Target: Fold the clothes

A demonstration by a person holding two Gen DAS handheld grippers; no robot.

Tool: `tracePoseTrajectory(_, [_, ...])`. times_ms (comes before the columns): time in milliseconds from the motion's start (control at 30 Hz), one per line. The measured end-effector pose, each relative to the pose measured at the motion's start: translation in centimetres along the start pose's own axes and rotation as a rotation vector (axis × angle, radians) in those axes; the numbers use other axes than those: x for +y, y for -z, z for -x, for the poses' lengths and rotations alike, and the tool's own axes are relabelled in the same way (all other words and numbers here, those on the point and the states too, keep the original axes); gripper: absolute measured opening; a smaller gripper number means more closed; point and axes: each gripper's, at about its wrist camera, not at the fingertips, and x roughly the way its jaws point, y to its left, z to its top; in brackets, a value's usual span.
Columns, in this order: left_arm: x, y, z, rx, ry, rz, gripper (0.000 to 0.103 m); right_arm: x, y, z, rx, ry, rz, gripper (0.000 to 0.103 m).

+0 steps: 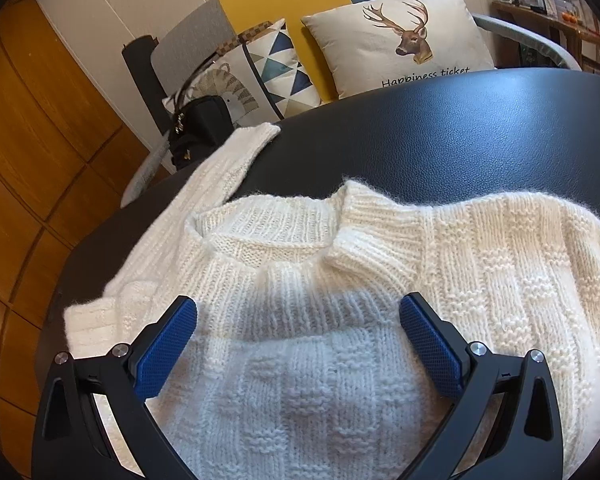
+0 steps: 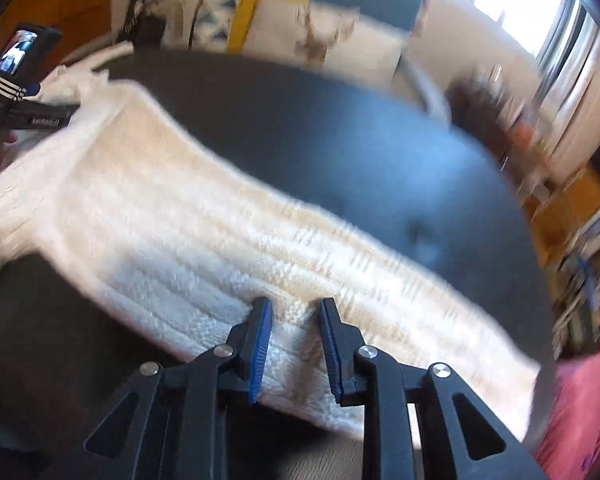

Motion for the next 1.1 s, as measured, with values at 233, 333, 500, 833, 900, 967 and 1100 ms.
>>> tracePoseTrajectory(233, [-2.2,-1.0,0.2,0.02,-0.145,-0.016,0.103,-4.3,-2.2,-2.7,0.046,0.062,-0.167,0.029])
tracePoseTrajectory(333, [-1.7,-1.4,0.4,0.057,-0.077,0.025,0.103,-6.0,-2.3,-3.9,0.067,0.138,-0.169,0.03])
tracePoseTrajectory(500, [2.1,0.1,2.0,0.068,0.113,0.08,0.103,-7.5,-2.0,-6.4,0.088,0.249,-0.142,0.03])
tracePoseTrajectory(833, [13.0,5.5,2.8,-0.117,-0.052,0.209,0.103,2.4,-7.9,-1.6,-0.069,0.014,-0.091,0.032])
tracePoseTrajectory(900, [13.8,6.4,1.2,-0.069,-0.051,0.222,0.103,8.2,-9.6,0.1,-0.15,-0.207,-0.03,0.032])
tracePoseTrajectory(967, [13.7,7.3,-0.5,-0.013,-0.009,0.227,0.103,13.8,-10.7,0.8,-0.161,-0.396,0.035,0.032])
tracePoseTrajectory(1100, [14.6,7.5,-0.9,0.005,0.039,0.288,0.103,22.3,-11.4,-2.1,-0.04,-0.521,0.136,0.032])
